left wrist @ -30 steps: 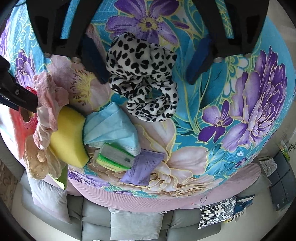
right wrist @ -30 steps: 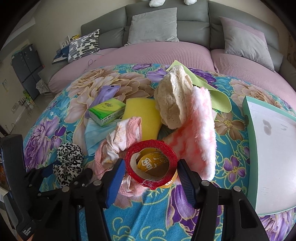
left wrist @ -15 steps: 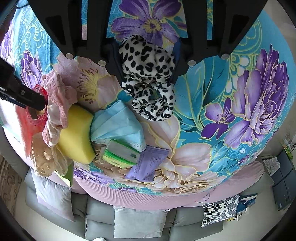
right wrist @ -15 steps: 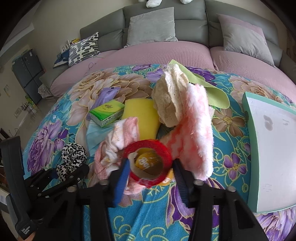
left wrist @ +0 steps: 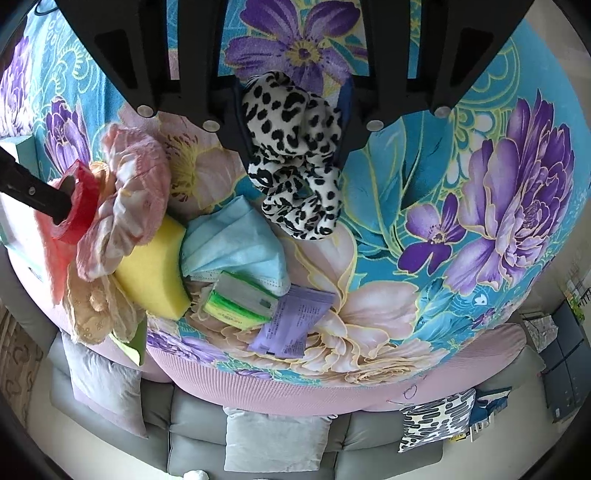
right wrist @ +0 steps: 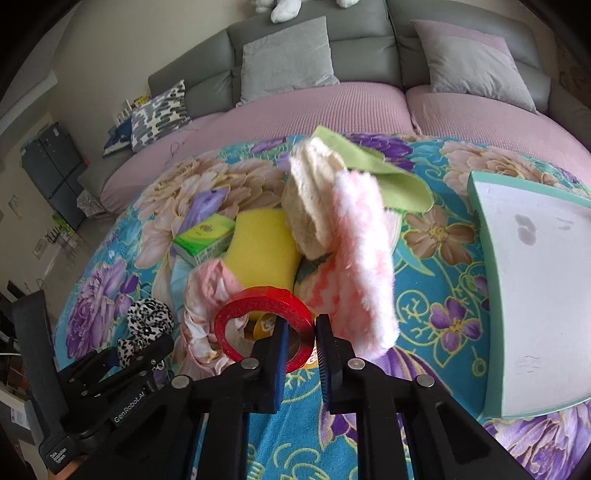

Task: Organize soft objects
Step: 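Carry the scrunchie and tape roll into the white tray and release both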

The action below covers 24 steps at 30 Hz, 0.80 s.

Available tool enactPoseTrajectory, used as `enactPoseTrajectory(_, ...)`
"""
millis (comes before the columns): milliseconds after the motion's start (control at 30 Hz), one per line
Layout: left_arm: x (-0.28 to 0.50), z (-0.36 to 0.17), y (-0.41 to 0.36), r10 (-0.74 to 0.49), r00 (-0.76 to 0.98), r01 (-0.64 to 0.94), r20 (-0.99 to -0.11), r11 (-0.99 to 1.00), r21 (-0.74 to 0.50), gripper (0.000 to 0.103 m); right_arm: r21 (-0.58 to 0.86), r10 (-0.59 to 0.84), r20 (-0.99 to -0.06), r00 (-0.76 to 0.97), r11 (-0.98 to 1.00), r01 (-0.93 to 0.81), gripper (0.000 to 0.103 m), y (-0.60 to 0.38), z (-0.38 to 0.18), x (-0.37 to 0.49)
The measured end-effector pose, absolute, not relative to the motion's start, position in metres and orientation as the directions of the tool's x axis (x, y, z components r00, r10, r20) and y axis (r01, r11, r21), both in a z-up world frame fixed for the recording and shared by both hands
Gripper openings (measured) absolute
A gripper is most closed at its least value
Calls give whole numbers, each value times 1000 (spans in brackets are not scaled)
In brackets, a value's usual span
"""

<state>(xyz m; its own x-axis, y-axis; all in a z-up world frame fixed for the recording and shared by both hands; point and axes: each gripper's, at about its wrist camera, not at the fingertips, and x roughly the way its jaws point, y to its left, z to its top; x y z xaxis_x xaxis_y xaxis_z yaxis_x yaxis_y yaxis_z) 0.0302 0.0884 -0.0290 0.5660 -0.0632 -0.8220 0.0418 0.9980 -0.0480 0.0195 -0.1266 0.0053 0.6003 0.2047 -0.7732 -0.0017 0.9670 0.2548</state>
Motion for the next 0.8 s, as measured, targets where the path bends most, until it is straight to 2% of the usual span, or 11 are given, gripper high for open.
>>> enactPoseTrajectory(567, 21, 22, 78, -21, 651, 36, -759, 999, 3, 36, 356, 237, -667, 707, 934, 23, 15, -164, 42, -2)
enactPoseTrajectory(800, 27, 49, 48, -55, 681, 98, -730, 995, 17, 36, 357, 171, -658, 734, 928, 103, 15, -196, 51, -10)
